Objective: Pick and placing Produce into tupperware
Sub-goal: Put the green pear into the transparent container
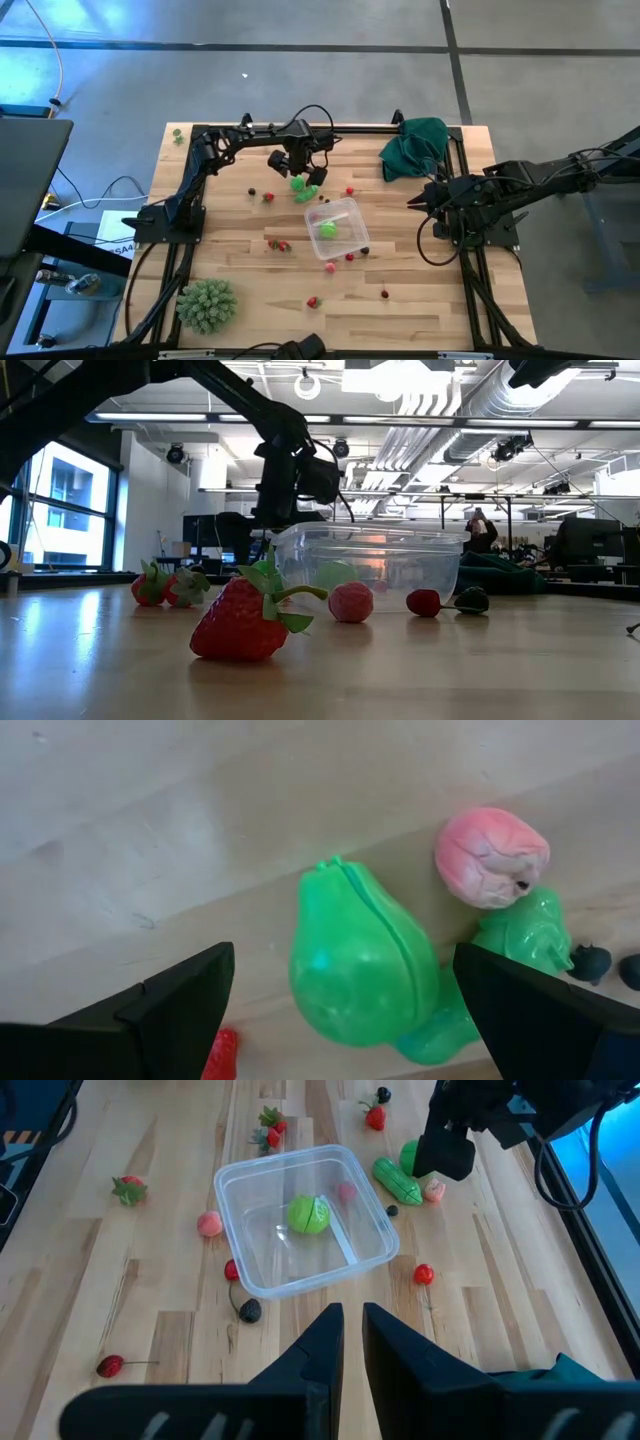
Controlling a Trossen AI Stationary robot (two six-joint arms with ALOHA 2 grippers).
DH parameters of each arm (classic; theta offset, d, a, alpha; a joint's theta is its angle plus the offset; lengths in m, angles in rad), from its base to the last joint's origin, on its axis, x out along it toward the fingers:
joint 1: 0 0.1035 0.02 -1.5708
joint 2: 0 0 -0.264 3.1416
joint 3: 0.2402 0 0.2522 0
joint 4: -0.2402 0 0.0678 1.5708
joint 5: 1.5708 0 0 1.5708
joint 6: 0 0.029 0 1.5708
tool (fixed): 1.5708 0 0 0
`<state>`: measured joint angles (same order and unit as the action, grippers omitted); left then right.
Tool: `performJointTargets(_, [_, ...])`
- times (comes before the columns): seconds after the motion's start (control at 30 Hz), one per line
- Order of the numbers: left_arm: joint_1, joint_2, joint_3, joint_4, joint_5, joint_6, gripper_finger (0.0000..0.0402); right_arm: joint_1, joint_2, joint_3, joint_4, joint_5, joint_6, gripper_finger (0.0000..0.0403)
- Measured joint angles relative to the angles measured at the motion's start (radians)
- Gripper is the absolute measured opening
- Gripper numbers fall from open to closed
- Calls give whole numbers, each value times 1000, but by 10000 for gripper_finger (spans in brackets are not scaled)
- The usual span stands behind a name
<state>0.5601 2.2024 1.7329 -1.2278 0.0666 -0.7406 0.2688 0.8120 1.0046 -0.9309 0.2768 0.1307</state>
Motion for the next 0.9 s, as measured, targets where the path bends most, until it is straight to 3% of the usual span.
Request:
performJointTargets(0.5, [-23,0,-11,5,-17,-62,256,0,0,0,0,0,0,32])
performJointTargets(0.9, [-24,0,-11,4,-33,-76,239,0,0,0,0,0,0,32])
